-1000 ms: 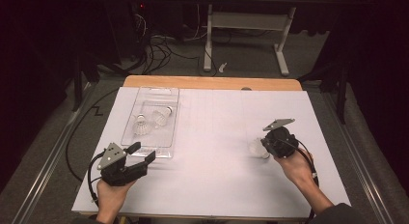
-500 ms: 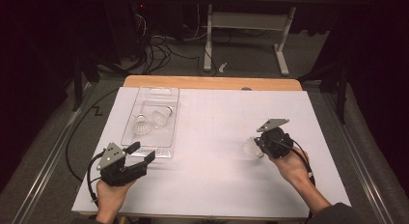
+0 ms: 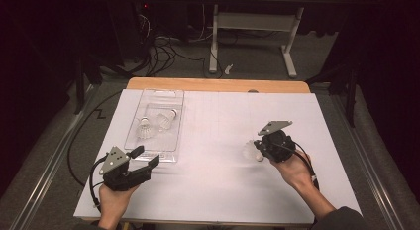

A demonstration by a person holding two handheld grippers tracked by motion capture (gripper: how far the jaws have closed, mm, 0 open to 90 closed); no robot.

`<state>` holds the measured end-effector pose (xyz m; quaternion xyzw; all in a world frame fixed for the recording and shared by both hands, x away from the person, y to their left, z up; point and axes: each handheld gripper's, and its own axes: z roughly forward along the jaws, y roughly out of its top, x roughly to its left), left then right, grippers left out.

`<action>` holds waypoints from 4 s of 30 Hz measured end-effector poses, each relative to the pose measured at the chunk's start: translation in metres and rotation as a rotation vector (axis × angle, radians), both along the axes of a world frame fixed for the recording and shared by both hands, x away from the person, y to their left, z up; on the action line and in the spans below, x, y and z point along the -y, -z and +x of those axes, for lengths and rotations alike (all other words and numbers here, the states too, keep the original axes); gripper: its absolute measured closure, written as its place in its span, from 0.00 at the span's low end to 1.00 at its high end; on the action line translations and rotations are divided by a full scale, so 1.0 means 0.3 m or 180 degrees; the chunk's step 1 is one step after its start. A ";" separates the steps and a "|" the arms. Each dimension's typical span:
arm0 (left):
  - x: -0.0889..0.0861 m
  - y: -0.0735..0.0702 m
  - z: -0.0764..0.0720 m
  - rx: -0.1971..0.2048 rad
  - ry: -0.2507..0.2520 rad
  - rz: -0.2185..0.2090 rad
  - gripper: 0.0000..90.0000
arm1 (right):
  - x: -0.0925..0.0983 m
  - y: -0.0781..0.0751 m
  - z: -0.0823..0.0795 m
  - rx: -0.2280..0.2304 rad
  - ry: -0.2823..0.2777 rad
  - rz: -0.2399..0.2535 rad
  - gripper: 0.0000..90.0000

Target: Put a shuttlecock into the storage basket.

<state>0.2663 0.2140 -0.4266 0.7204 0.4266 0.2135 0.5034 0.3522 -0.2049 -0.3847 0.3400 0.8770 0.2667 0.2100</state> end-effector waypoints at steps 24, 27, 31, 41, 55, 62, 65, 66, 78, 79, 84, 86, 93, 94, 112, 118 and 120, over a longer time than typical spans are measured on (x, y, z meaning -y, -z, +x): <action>0.006 0.001 0.004 -0.0028 0.0056 0.0010 0.38 | -0.126 -0.012 -0.012 -0.0032 -0.0393 0.0167 1.00; 0.007 0.001 0.004 -0.0027 0.0060 0.0012 0.38 | -0.140 -0.012 -0.013 -0.0031 -0.0421 0.0168 1.00; 0.008 -0.001 0.005 -0.0023 0.0071 0.0015 0.38 | -0.157 -0.013 -0.014 -0.0031 -0.0473 0.0145 1.00; 0.012 -0.004 0.009 -0.0041 0.0096 0.0025 0.38 | -0.196 -0.013 -0.015 -0.0028 -0.0569 0.0154 1.00; 0.031 -0.017 0.023 -0.0058 0.0168 0.0046 0.39 | -0.223 -0.012 -0.017 -0.0036 -0.0654 0.0214 1.00; 0.050 -0.023 0.037 -0.0071 0.0246 0.0087 0.39 | -0.226 -0.013 -0.018 -0.0049 -0.0673 0.0225 1.00; 0.058 -0.024 0.042 -0.0082 0.0272 0.0089 0.39 | -0.225 -0.012 -0.016 -0.0059 -0.0676 0.0227 1.00; 0.061 -0.025 0.044 -0.0083 0.0281 0.0090 0.39 | -0.225 -0.013 -0.015 -0.0060 -0.0673 0.0229 1.00; 0.108 -0.039 0.065 -0.0044 0.0415 0.0148 0.42 | -0.222 -0.013 -0.010 -0.0074 -0.0665 0.0237 1.00; 0.111 -0.040 0.066 -0.0048 0.0427 0.0155 0.42 | -0.222 -0.013 -0.010 -0.0078 -0.0659 0.0238 1.00; 0.134 -0.045 0.073 -0.0061 0.0498 0.0170 0.42 | -0.220 -0.016 -0.010 -0.0067 -0.0673 0.0244 1.00; 0.142 -0.048 0.076 -0.0066 0.0520 0.0181 0.42 | -0.220 -0.016 -0.011 -0.0067 -0.0674 0.0243 1.00; 0.175 -0.059 0.088 -0.0098 0.0597 0.0200 0.41 | -0.221 -0.017 -0.012 -0.0065 -0.0681 0.0252 1.00; 0.181 -0.061 0.090 -0.0098 0.0610 0.0199 0.41 | -0.221 -0.017 -0.012 -0.0059 -0.0689 0.0262 1.00; 0.252 -0.084 0.127 -0.0193 0.0798 0.0175 0.43 | -0.217 -0.024 -0.012 -0.0062 -0.0687 0.0282 1.00; 0.268 -0.093 0.133 -0.0212 0.0838 0.0179 0.43 | -0.216 -0.027 -0.012 -0.0074 -0.0688 0.0296 1.00; 0.274 -0.096 0.136 -0.0220 0.0849 0.0174 0.43 | -0.217 -0.027 -0.011 -0.0072 -0.0706 0.0302 1.00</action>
